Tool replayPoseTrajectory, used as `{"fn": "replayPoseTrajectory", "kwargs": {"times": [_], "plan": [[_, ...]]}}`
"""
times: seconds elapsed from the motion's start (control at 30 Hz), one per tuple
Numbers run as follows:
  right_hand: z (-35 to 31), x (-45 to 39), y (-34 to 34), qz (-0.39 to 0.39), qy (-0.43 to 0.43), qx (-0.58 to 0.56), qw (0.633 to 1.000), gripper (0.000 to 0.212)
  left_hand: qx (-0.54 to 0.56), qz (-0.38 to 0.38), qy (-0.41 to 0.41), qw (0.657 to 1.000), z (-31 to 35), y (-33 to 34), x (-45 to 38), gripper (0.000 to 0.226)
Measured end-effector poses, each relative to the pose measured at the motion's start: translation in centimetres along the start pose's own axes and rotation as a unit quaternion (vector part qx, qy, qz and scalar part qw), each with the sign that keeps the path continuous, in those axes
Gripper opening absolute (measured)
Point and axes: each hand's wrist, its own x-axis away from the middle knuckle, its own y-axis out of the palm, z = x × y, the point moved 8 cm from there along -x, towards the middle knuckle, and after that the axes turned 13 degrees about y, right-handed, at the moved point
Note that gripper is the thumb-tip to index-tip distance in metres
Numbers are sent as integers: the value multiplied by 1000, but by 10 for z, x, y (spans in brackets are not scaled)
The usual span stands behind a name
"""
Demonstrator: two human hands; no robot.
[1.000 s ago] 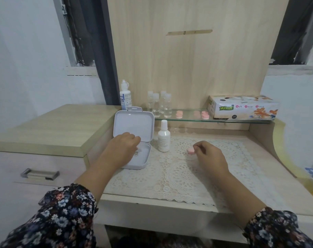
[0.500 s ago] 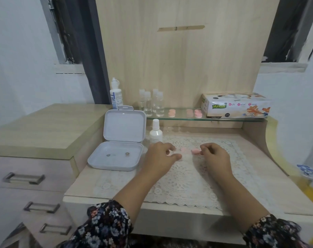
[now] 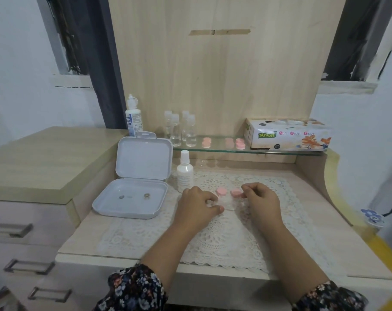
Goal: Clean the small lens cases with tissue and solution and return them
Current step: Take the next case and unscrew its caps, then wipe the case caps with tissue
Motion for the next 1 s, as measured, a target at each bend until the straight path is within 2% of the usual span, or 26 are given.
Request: {"fn": "replayPoseTrajectory", "kwargs": {"times": [0.1,0.23,0.27,0.33,0.4,0.57,0.67,0.73,0.87,1.0], "plan": [[4,-1,-1,6,22,-24,999,11,-5,-6,-2,1000,-2,2,-1,39],[5,-7,-9,23,56,-56,997,10,11,-12,-15,1000,-6,4,0,57],[5,-9,-12,23,71,-76,994,11,31,-5,-16,999,-5,3,0,54],[-2,-14,-16,21,91,-100,991,11,68,17,-5,997,2,-3,-3,33],[-23,-18,-23,40,63,-78,994,13,83,34,9,996,15,-11,-12,13],[-108,-33,-50,133,-89,32,987,15,82,47,59,994,57,-23,-68,35],[-150,-59,-63,206,-147,131,959,22,92,67,108,988,89,-25,-107,40],[-168,-83,-70,260,-173,212,926,26,109,59,129,984,105,-21,-131,38],[-177,-133,-70,260,-94,375,885,36,112,7,156,981,119,0,-164,34],[-184,-157,-65,246,-34,449,858,17,100,26,159,982,115,6,-181,35]]}}
